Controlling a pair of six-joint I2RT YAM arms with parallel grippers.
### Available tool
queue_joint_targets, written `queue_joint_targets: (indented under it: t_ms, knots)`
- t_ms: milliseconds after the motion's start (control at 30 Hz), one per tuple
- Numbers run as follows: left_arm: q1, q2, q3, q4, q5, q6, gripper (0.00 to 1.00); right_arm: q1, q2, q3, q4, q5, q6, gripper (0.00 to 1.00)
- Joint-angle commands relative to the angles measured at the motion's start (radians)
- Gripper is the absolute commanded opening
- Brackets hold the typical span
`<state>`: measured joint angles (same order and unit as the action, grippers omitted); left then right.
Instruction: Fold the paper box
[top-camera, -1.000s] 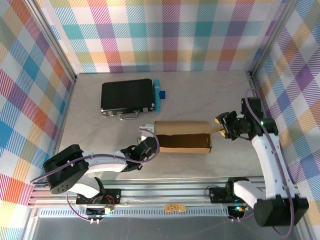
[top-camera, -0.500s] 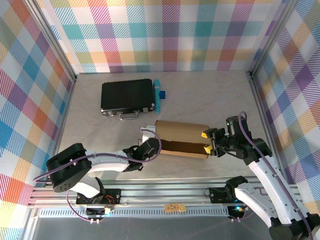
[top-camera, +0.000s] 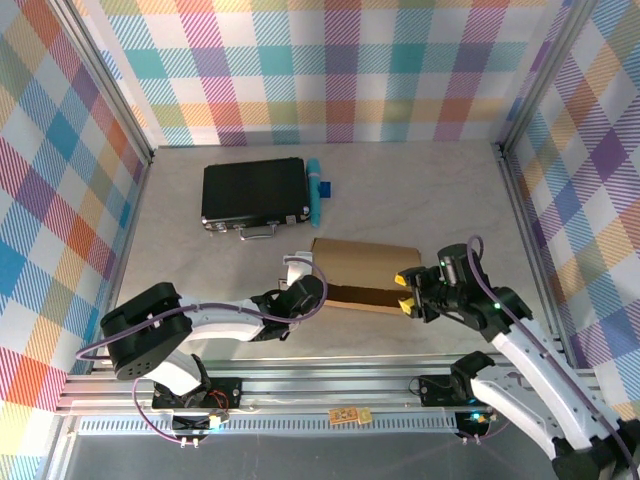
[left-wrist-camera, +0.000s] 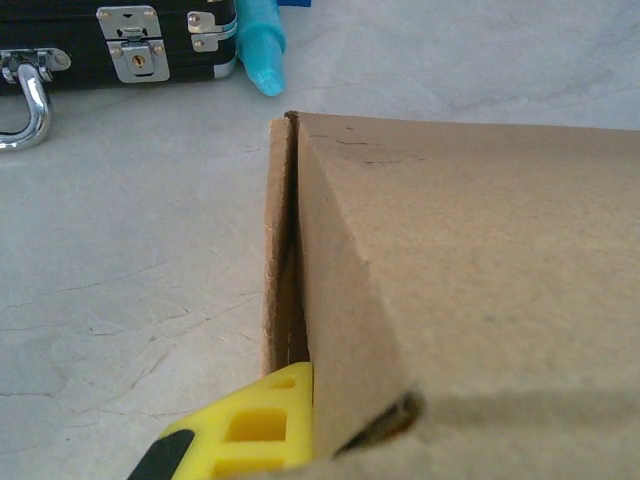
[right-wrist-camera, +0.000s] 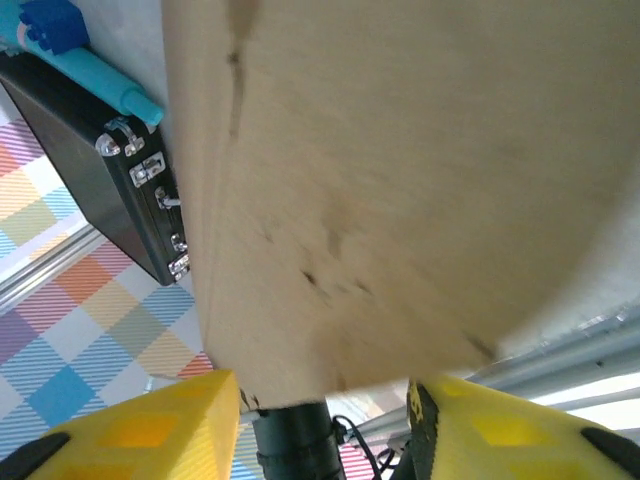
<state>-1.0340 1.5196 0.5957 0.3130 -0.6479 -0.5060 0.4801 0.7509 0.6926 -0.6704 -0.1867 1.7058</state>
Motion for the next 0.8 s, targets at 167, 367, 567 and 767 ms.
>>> queue_joint_targets:
  t_ms: [167,367,567,767]
  knots:
    - [-0.009,0.015,0.02,-0.062,0.044,-0.033,0.0,0.012,0.044,-0.067,0.168,0.046,0.013,0.24]
    - [-0.008,-0.065,0.019,-0.135,0.15,-0.071,0.28,0.012,0.101,-0.088,0.216,0.073,-0.046,0.0]
    - [-0.009,-0.28,-0.001,-0.326,0.355,-0.173,0.51,0.011,0.123,-0.102,0.205,0.085,-0.078,0.0]
    - [-0.009,-0.618,-0.032,-0.53,0.501,-0.266,0.54,0.011,0.169,-0.093,0.208,0.08,-0.113,0.0]
